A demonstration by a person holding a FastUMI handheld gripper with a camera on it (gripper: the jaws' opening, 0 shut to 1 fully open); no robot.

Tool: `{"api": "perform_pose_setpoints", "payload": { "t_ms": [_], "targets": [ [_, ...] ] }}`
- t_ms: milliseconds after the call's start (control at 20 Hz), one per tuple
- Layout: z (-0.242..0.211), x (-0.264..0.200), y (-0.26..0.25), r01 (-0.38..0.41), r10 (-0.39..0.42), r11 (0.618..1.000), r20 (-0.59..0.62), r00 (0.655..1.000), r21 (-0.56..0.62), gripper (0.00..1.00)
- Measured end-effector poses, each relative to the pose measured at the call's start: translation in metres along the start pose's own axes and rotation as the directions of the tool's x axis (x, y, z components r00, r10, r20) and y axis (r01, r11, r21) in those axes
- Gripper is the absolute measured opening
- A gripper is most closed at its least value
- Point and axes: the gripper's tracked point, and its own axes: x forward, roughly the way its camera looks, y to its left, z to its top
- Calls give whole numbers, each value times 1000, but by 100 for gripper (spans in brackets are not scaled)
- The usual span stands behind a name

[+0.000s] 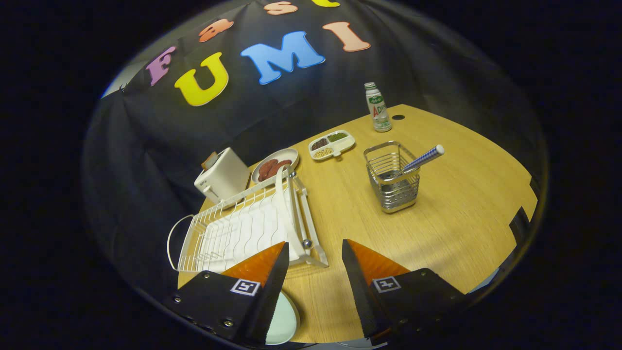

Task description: Take the plate from the dish rack, then take the spoon from the basket and place it into the plate.

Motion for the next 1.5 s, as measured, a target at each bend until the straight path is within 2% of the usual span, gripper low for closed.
{"api": "perform_pose_setpoints", "payload": {
  "t_ms": [250,550,750,800,1000,1050,1100,1200,1250,1300,1350,1400,1450,1500],
  "targets": [
    [37,8,-51,152,-162,983,106,981,100,70],
    [67,22,-102,278,-320,932,173,932,231,69],
    [75,35,-121,316,-383,896,181,906,313,69],
    [77,40,-123,317,-391,890,189,901,328,67],
    [84,53,-133,345,-434,869,209,877,355,66],
    [86,53,-135,348,-438,867,213,873,357,58],
    [85,57,-137,352,-441,866,211,872,355,44],
    [88,62,-131,338,-426,877,226,876,342,41],
    [91,64,-135,358,-442,873,225,869,331,30],
    [92,64,-132,349,-432,878,230,872,327,28],
    [104,63,-119,289,-385,899,275,881,330,28],
    [112,65,-115,281,-375,906,292,880,315,19],
    [109,68,-118,309,-388,906,272,881,291,10],
    [113,69,-114,310,-384,911,284,878,272,10]
  ]
}}
